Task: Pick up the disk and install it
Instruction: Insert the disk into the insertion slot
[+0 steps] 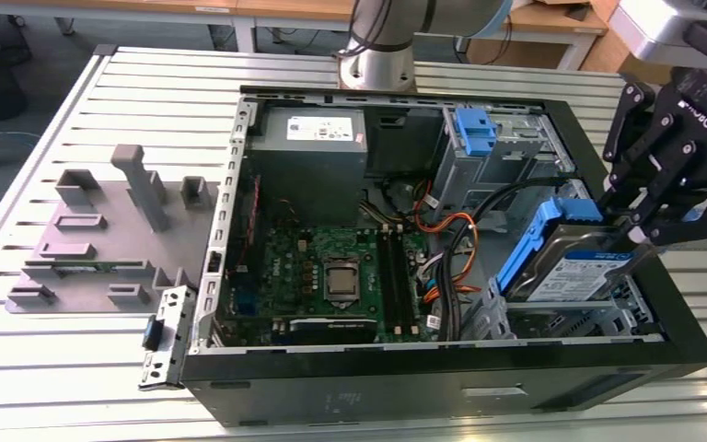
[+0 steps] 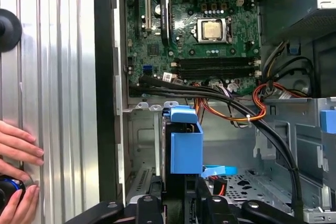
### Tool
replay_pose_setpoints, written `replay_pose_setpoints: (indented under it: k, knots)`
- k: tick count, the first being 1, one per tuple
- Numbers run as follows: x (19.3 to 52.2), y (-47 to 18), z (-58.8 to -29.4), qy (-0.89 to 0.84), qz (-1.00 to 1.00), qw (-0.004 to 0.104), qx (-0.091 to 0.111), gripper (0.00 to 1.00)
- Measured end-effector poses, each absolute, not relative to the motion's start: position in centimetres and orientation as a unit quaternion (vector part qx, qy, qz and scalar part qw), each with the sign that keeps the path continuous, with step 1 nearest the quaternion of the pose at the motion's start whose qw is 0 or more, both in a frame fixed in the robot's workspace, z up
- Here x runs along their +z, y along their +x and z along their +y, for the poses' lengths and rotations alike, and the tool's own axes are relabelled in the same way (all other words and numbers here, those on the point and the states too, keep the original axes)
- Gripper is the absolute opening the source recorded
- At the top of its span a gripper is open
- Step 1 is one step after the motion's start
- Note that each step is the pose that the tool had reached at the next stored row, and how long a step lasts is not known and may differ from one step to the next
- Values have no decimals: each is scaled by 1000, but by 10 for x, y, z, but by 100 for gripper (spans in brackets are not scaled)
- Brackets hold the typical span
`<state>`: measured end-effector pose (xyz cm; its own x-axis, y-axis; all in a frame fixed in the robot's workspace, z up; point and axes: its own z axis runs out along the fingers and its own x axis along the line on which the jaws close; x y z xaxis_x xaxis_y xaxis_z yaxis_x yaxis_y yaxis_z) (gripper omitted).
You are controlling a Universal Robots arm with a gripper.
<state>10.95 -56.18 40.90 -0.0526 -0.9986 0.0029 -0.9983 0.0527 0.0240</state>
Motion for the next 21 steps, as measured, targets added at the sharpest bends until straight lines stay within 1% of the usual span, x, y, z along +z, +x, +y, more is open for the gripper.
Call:
replay_pose_setpoints:
  k: [16, 21]
  knots:
    - [380, 109, -566, 688, -725, 9, -8, 35]
    - [379, 110, -566, 688, -725, 10, -7, 35]
